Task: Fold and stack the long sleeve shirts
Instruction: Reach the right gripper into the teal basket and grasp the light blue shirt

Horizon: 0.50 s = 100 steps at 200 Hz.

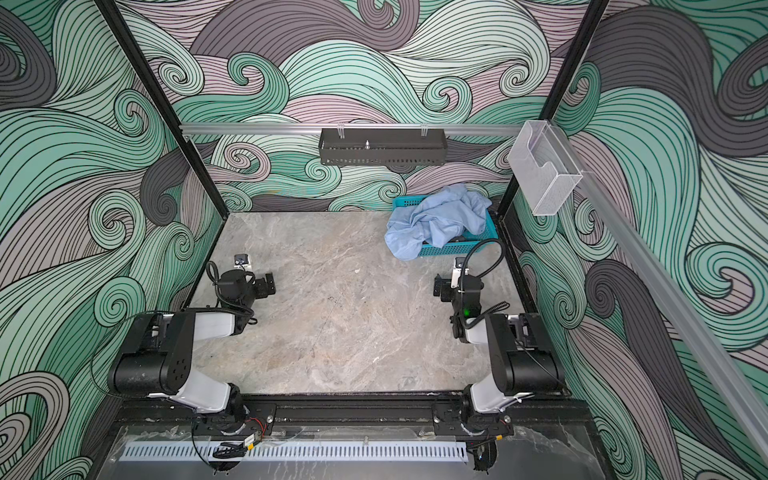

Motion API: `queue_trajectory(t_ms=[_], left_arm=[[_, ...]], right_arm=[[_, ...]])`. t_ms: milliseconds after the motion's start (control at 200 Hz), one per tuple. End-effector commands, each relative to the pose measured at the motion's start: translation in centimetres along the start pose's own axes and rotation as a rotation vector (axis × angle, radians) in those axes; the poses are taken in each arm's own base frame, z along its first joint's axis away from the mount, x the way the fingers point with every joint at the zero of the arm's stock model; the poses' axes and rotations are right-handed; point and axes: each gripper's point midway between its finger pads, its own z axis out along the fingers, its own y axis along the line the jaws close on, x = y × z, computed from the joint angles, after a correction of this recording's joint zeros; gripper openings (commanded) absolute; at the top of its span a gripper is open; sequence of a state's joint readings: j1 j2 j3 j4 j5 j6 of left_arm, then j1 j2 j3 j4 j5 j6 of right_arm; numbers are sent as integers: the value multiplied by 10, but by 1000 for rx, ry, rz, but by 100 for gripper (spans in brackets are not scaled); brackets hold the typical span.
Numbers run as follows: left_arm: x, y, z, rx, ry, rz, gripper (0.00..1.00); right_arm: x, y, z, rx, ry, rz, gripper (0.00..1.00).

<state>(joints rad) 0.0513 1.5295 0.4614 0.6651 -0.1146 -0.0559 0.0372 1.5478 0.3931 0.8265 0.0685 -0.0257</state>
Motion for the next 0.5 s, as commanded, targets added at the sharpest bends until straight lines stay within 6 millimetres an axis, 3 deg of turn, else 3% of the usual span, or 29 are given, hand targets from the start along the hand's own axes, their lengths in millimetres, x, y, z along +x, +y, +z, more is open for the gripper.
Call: queue_trajectory(t_ms=[0,95,155,190,280,390,496], left_arm=[[-5,0,1,7,-1,3,99],[-5,0,0,11,-8,6,99],[-26,4,-6,-17,-82,23,96],[-30,8,-12,-54,-29,23,95],[-85,30,-44,-194,11,-194,93],[-136,0,-65,-40,71,-273,83],[-156,-27,-81,29,176,-270,81]], right_arm=[[-13,-1,1,-6,-34,3,99],[-18,-1,0,-9,-54,7,99],[-29,-6,-7,27,-48,5,99],[-37,-7,-14,39,-15,2,99],[-71,-23,-36,122,-28,165,99],[-112,-28,-56,148,30,376,99],[-145,-24,-52,147,190,426,99]])
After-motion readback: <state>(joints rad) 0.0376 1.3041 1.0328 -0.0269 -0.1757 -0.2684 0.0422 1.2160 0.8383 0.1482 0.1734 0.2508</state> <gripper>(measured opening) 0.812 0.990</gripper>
